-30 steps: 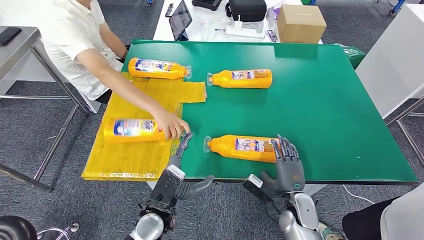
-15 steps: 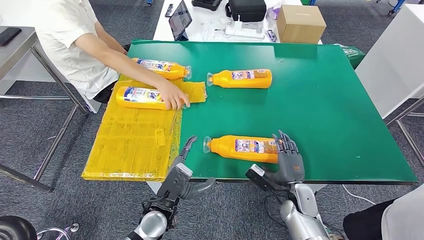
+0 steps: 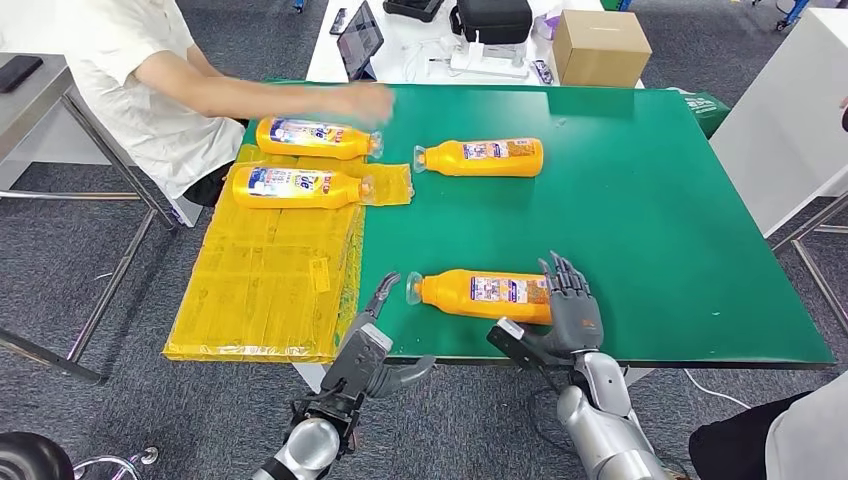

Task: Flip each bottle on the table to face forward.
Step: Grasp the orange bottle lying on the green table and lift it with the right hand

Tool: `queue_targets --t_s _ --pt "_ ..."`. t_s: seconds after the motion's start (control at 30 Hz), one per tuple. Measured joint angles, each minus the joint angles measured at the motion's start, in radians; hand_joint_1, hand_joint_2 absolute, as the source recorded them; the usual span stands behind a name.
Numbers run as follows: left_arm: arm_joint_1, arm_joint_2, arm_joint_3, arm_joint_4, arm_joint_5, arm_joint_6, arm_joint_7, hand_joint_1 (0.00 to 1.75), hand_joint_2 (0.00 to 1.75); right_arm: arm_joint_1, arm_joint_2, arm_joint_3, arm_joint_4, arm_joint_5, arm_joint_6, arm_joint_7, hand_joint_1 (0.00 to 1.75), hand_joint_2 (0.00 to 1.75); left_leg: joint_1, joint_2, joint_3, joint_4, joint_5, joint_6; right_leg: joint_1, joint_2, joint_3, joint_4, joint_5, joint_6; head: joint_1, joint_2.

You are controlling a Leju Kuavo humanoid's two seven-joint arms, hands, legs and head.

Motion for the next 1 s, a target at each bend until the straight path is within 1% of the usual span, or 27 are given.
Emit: queue_targets --t_s 0.07,0.2,0.27,0.4,0.43,0.6,0.7,0.77,0.83,0.9,1.0 --pt "-0.005 -0.004 -0.001 0.008 0.000 -0.002 0.000 0.00 1.75 -0.012 0.000 0.004 0.021 -0.021 0.001 -0.009 0.02 1.75 0.000 0.000 0.000 0.000 0.000 0.000 0.000 0.000 0.000 0.000 0.000 0.000 0.000 0.000" --pt "-0.017 -0.012 -0.002 0.028 0.007 -0.002 -0.007 0.00 1.75 -0.041 -0.001 0.016 0.080 -0.065 0.028 -0.021 1.73 1.75 0.000 0.000 0.001 0.000 0.000 0.000 0.000 0.000 0.000 0.000 0.000 0.000 0.000 0.000" --pt "-0.023 -0.015 -0.002 0.036 0.012 -0.002 -0.008 0.00 1.75 -0.054 -0.002 0.024 0.106 -0.078 0.049 -0.025 1.73 1.75 0.000 0.000 0.001 0.000 0.000 0.000 0.000 0.000 0.001 0.000 0.000 0.000 0.000 0.000" --pt "-0.033 -0.018 -0.002 0.049 0.017 -0.001 -0.009 0.00 1.75 -0.077 -0.006 0.034 0.143 -0.090 0.065 -0.028 1.50 1.75 0.000 0.001 0.003 0.000 0.000 0.000 0.000 0.001 0.001 0.000 0.000 0.000 0.000 0.000" --pt "-0.034 -0.019 -0.002 0.052 0.017 -0.001 -0.009 0.00 1.75 -0.082 -0.007 0.037 0.151 -0.091 0.067 -0.027 1.47 1.75 0.000 0.001 0.003 0.000 0.000 0.000 0.000 0.001 0.002 0.000 0.000 0.000 0.000 0.000" --pt "-0.038 -0.020 -0.002 0.063 0.025 -0.002 -0.011 0.00 1.75 -0.103 -0.013 0.055 0.182 -0.081 0.078 -0.007 1.54 1.75 0.000 0.002 0.006 0.000 0.000 0.000 0.000 0.001 0.004 0.000 0.000 0.000 0.000 0.000" --pt "-0.038 -0.020 -0.001 0.065 0.034 -0.003 -0.017 0.00 1.75 -0.111 -0.018 0.067 0.192 -0.080 0.082 -0.009 1.47 1.75 0.000 0.002 0.008 0.000 0.000 0.000 0.000 0.001 0.006 0.000 0.000 0.000 0.000 0.000" --pt "-0.038 -0.021 -0.001 0.065 0.057 -0.013 -0.023 0.00 1.75 -0.108 -0.020 0.073 0.193 -0.101 0.062 -0.053 1.59 1.75 0.000 0.002 0.008 0.000 0.000 0.000 0.000 0.001 0.006 0.000 0.000 0.000 0.000 0.000" --pt "-0.038 -0.022 0.000 0.065 0.104 -0.036 -0.028 0.00 1.75 -0.090 -0.018 0.077 0.187 -0.139 0.026 -0.131 1.72 1.75 0.000 0.001 0.008 0.000 0.000 0.000 0.000 0.001 0.007 0.000 0.000 0.000 0.000 0.000" --pt "-0.036 -0.024 0.002 0.068 0.158 -0.052 -0.034 0.00 1.75 -0.063 -0.012 0.075 0.166 -0.176 0.004 -0.198 1.74 1.75 0.000 0.001 0.007 0.000 0.000 0.000 0.000 0.001 0.006 0.000 0.000 0.000 0.000 0.000" --pt "-0.029 -0.028 0.011 0.072 0.222 -0.055 -0.046 0.00 1.75 -0.027 0.002 0.065 0.124 -0.244 -0.002 -0.264 1.75 1.75 0.000 0.001 0.006 0.000 0.000 0.000 0.000 0.001 0.006 0.000 0.000 0.000 0.000 0.000"
